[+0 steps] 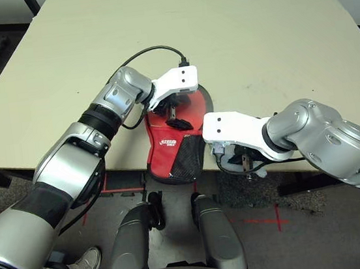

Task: Store the ping-pong paddle in its case and zip it.

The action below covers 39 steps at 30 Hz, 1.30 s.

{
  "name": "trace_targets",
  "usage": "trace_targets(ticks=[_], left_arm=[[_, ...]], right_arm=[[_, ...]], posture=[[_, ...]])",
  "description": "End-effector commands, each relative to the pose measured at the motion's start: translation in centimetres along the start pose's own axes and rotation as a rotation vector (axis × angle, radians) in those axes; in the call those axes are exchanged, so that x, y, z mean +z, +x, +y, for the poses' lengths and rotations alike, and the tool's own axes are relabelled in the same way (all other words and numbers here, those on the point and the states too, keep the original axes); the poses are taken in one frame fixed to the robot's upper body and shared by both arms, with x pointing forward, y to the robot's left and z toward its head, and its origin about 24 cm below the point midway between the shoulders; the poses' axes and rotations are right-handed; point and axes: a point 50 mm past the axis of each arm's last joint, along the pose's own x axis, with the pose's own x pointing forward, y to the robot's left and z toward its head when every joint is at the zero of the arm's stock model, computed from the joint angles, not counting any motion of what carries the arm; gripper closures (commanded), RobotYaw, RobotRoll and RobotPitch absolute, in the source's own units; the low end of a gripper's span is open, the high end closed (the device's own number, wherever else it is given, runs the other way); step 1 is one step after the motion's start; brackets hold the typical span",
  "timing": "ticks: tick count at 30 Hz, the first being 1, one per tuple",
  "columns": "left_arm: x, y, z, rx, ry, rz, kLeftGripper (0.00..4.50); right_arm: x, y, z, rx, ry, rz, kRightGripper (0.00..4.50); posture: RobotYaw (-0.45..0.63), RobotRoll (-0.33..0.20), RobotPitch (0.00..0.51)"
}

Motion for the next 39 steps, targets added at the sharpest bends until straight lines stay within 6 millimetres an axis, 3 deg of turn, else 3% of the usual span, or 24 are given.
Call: trace_targets(ticks=[1,10,15,20,24,26,29,32,35,39], left_arm=[[-5.5,1.2,-1.2,-0.021,-0.148,0.196,0.0],[-5.8,1.4,-1.3,-0.023,-0.157,0.191,0.0],[-5.5,1.5,-1.3,-0.013,-0.155,0.148,0.0],[-3.9,0.4,-1.1,-0.041,-0.186,-0.029,0.0],[-2.8,-2.2,-1.2,-0.062,-0.215,-0.179,0.0],[-2.6,-3.0,-1.4,-0.059,-0.218,-0.207,0.0],[-2.0,-5.5,-1.2,-0.005,-0.248,-0.326,0.0],[-1.1,-8.0,-0.3,0.128,-0.3,-0.492,0.0],[-0.9,-10.2,1.3,0.339,-0.363,-0.648,0.0],[-2.0,-11.9,2.7,0.577,-0.434,-0.748,0.0]], right_arm=[[-0.2,0.7,2.1,0.172,-0.019,0.018,4.23],[0.0,0.5,2.7,0.217,-0.016,0.007,4.23],[0.2,0.1,1.8,0.181,0.02,-0.014,4.23],[0.9,-3.3,-0.5,0.169,0.171,-0.132,2.42],[1.2,-9.2,-2.9,0.111,0.309,-0.302,0.86],[1.3,-10.7,-3.5,0.088,0.352,-0.374,0.2],[1.7,-14.3,-7.0,-0.123,0.45,-0.658,0.04],[0.7,-16.0,-11.2,-0.393,0.63,-0.888,0.04],[-1.2,-14.8,-14.2,-0.648,0.76,-0.965,0.04],[-3.7,-12.5,-16.2,-0.905,0.852,-1.018,0.04]], posture=[[-0.08,0.0,0.277],[-0.08,0.0,0.276],[-0.09,0.0,0.274],[-0.1,0.0,0.274],[-0.09,0.0,0.269],[-0.08,0.0,0.268],[-0.08,0.0,0.264],[-0.07,0.0,0.263],[-0.07,0.0,0.262],[-0.07,0.0,0.262]])
